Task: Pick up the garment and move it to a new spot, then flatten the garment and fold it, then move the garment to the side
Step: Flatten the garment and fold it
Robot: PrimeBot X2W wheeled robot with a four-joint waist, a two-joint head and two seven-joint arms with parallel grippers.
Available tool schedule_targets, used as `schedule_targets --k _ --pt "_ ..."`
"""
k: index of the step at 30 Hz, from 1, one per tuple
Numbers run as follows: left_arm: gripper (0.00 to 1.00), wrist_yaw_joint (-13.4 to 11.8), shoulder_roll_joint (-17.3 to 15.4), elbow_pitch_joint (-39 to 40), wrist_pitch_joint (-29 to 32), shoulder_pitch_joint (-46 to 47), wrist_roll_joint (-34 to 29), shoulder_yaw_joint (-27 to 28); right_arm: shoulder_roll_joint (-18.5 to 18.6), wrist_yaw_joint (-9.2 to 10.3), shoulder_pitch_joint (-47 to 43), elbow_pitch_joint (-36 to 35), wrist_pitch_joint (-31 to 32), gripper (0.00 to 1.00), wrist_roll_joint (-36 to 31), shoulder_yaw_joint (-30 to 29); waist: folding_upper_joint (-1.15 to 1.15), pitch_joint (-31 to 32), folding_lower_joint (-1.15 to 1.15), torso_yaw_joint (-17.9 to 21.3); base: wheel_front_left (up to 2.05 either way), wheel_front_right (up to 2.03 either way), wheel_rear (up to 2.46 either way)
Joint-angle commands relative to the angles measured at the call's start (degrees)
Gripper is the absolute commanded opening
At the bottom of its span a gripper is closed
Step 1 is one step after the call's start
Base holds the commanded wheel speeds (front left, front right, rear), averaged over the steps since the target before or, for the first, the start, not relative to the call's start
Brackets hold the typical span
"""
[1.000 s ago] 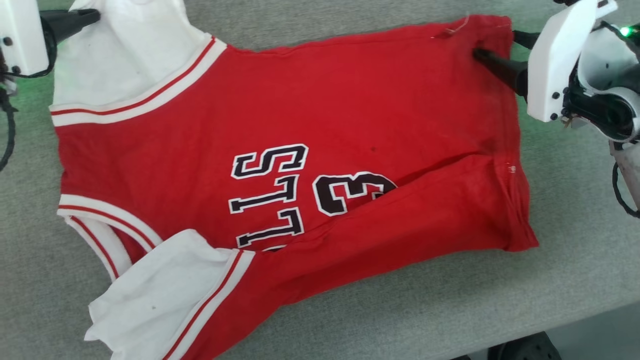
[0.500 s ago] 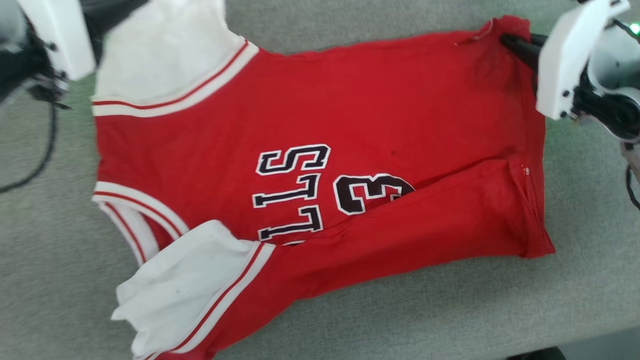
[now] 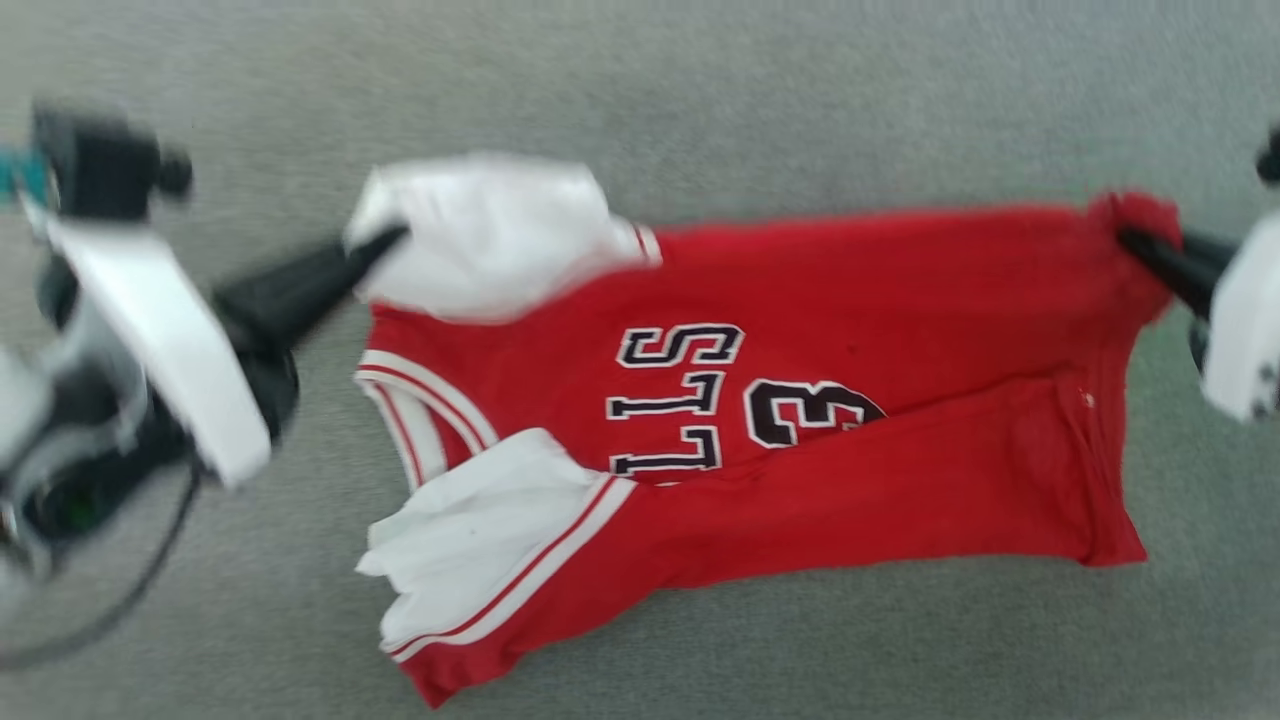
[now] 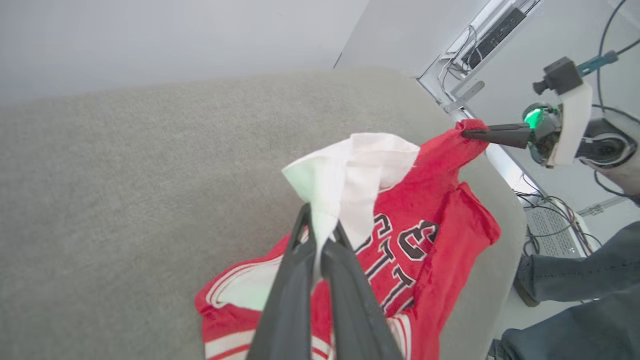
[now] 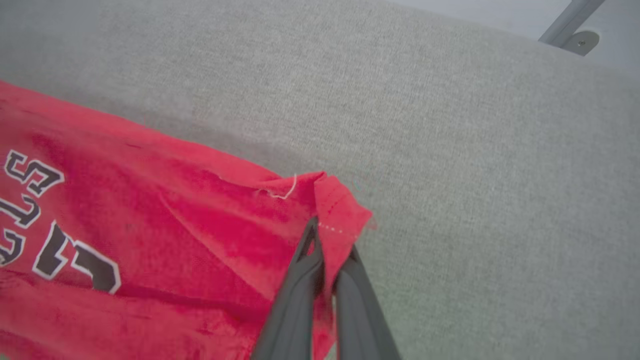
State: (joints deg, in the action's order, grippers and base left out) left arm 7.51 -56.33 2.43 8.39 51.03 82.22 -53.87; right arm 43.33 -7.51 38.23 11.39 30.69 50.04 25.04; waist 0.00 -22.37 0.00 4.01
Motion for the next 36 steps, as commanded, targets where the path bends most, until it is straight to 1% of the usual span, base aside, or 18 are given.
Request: schedule_targets --k 1,5,9,12,16,18,19,20,21,22,29,30,31,32,33,34,35,36 --pt "0.00 -0.06 -1.41 2.01 -2.48 -3.19 0.13 -0.52 0.73 0.05 -3.36 -1.82 0.14 0.00 0.49 -1.39 0.00 1.97 0.00 -1.98 0.00 0.00 0.00" --pt "0.00 -0.08 -4.57 6.24 -9.47 -10.93 -0.97 -2.12 1.97 0.05 -12.44 -6.20 0.85 0.00 -0.01 -6.56 0.00 2.50 0.00 -2.94 0.00 0.00 0.00" --pt "0.00 -0.21 -5.45 8.39 -14.72 -17.25 -1.66 -3.95 1.01 0.05 -20.63 -10.46 1.43 0.00 -0.88 -12.33 0.00 2.28 0.00 -3.82 0.00 0.00 0.00" --pt "0.00 -0.71 -4.92 8.71 -16.59 -20.41 -2.53 -5.56 -0.59 0.05 -25.47 -13.05 2.39 0.00 -1.92 -16.99 0.00 1.63 0.00 -4.19 0.00 0.00 0.00" --pt "0.00 -0.87 -2.57 6.64 -16.94 -22.21 -3.33 -7.44 -3.60 0.05 -28.86 -15.21 3.93 0.00 -3.53 -20.89 0.00 0.68 0.00 -4.55 0.00 0.00 0.00" --pt "0.00 -0.77 -0.51 4.75 -16.79 -22.52 -2.67 -7.99 -5.54 0.04 -29.25 -15.22 4.93 0.00 -3.80 -21.60 0.00 0.34 0.00 -4.67 0.00 0.00 0.00" --pt "0.00 -0.59 0.51 3.84 -16.19 -22.60 -2.14 -8.60 -6.35 0.04 -29.17 -14.81 5.36 0.00 -3.69 -21.73 0.00 0.14 0.00 -4.74 0.00 0.00 0.00" --pt "0.00 -0.59 0.51 3.84 -16.19 -22.60 -2.14 -8.60 -6.35 0.04 -29.17 -14.81 5.36 0.00 -3.69 -21.73 0.00 0.14 0.00 -4.74 0.00 0.00 0.00" --pt "0.00 -0.46 2.14 1.55 -15.71 -22.00 -1.48 -8.87 -7.34 0.05 -28.54 -13.68 6.21 0.00 -4.50 -21.54 0.00 -0.34 0.00 -4.86 0.00 0.00 0.00" --pt "0.00 -0.46 2.14 1.55 -15.71 -22.00 -1.48 -8.87 -7.34 0.05 -28.54 -13.68 6.21 0.00 -4.50 -21.54 0.00 -0.34 0.00 -4.86 0.00 0.00 0.00" --pt "0.00 -0.04 6.51 -6.16 -15.37 -20.04 -2.93 -10.39 -10.03 0.04 -27.09 -10.82 7.26 0.00 -5.07 -20.08 0.00 -1.22 0.00 -4.85 0.00 0.00 0.00" --pt "0.00 -0.15 6.84 -6.84 -15.48 -19.75 -3.39 -10.70 -10.07 0.04 -26.98 -10.79 7.22 0.07 -4.92 -19.93 0.00 -1.20 0.00 -4.81 0.00 0.00 0.00" --pt "0.00 -0.16 7.17 -7.27 -15.85 -19.57 -3.93 -10.81 -9.91 0.04 -27.00 -11.22 7.28 0.38 -4.48 -19.50 0.00 -1.12 0.00 -4.79 0.00 0.00 0.00" --pt "0.01 -0.15 7.47 -7.69 -16.50 -19.56 -4.22 -10.78 -9.71 0.04 -27.28 -11.53 7.52 0.93 -3.97 -19.41 0.00 -1.01 0.00 -4.77 0.00 0.00 0.00" --pt "0.05 -0.14 7.72 -7.89 -16.97 -19.62 -4.41 -10.84 -9.41 0.04 -27.56 -11.91 7.62 1.00 -3.50 -19.45 0.00 -0.89 0.00 -4.74 0.00 0.00 0.00" --pt "0.16 -0.13 7.81 -7.90 -17.50 -19.65 -4.75 -10.91 -9.15 0.04 -27.76 -12.36 7.70 1.00 -3.11 -19.76 0.00 -0.72 0.00 -4.72 0.00 0.00 0.00" --pt "0.43 -0.13 7.86 -7.97 -18.33 -19.75 -4.94 -10.74 -8.78 0.04 -28.02 -12.58 7.56 1.00 -2.68 -20.44 0.00 -0.54 0.00 -4.79 0.00 0.00 0.00" --pt "0.67 -0.12 7.95 -8.10 -19.19 -20.04 -4.87 -10.33 -8.42 0.04 -28.26 -12.89 7.53 1.00 -2.22 -21.08 0.00 -0.35 0.00 -4.91 0.00 0.00 0.00"
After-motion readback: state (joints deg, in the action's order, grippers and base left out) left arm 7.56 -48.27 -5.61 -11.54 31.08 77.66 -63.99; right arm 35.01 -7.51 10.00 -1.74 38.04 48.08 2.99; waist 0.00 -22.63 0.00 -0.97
